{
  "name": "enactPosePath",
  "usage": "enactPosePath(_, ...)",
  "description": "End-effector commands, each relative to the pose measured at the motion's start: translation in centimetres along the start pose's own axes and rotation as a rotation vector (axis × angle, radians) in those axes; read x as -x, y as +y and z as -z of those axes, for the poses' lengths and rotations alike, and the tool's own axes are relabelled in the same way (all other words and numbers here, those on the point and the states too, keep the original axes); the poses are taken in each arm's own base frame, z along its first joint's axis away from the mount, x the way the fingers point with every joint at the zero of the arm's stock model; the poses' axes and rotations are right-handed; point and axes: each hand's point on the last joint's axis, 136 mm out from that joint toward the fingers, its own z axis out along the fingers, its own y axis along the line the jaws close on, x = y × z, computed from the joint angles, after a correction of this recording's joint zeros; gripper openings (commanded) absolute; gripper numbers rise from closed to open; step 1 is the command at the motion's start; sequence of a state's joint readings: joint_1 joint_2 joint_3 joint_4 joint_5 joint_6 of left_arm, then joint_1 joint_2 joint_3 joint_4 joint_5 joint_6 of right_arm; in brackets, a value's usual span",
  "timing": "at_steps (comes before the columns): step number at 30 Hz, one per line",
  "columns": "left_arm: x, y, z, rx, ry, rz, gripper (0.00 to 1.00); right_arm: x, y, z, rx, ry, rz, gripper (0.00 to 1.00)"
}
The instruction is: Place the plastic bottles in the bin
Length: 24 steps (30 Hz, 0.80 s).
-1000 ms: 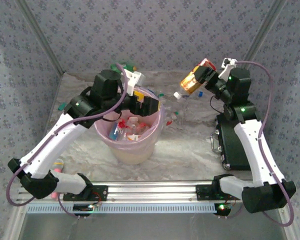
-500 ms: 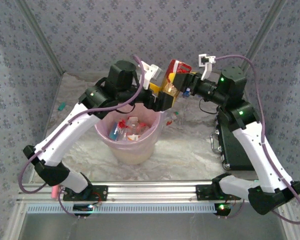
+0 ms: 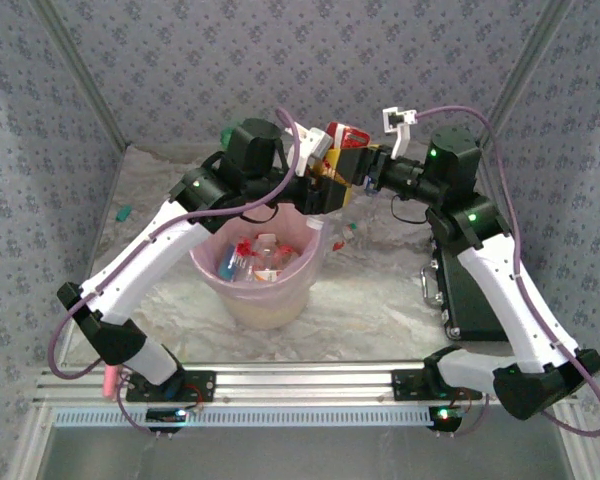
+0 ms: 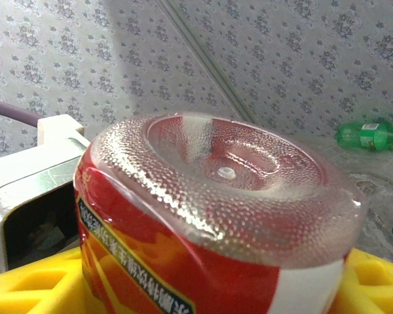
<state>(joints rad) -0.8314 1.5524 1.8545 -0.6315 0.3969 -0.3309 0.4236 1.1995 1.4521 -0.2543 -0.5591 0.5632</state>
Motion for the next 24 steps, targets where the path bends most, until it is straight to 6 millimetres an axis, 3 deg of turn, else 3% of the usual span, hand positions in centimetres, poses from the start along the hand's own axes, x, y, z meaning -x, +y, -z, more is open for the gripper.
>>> enactPosePath(1, 1.8, -1.7, 1.0, -0.05, -0.059, -0.049, 0.51, 1.2, 2.1, 0.3, 0.06, -0.024, 0.04, 0.7)
enactPosePath(4, 1.7, -1.5, 1.3, -0.028, -0.06, -0.057, 0.51, 1.3, 1.9, 0.5, 0.049, -0.023, 0.046, 0.83)
enactPosePath(8, 1.6, -0.7, 2.4, 0.022, -0.056, -0.062, 0.51, 1.7, 1.5, 1.2, 0.019, -0.041, 0.057, 0.92)
enactPosePath(9, 1.5, -0.4, 2.9, 0.038, -0.056, -0.061, 0.5, 1.8, 1.3, 1.6, 0.004, -0.052, 0.063, 0.99)
enactPosePath(15, 0.3, 2.0, 6.7, 0.161, -0.026, 0.008, 0.48, 1.9, -0.6, 3.6, -0.103, -0.08, 0.084, 1.0)
enactPosePath(18, -1.7, 3.5, 7.9, 0.249, 0.04, 0.042, 0.47, 1.4, -2.0, 4.4, -0.164, -0.083, 0.085, 1.0)
enactPosePath(24, -7.6, 8.1, 9.5, 0.498, 0.264, 0.071, 0.44, 0.5, -5.6, 5.3, -0.27, -0.081, 0.051, 1.0)
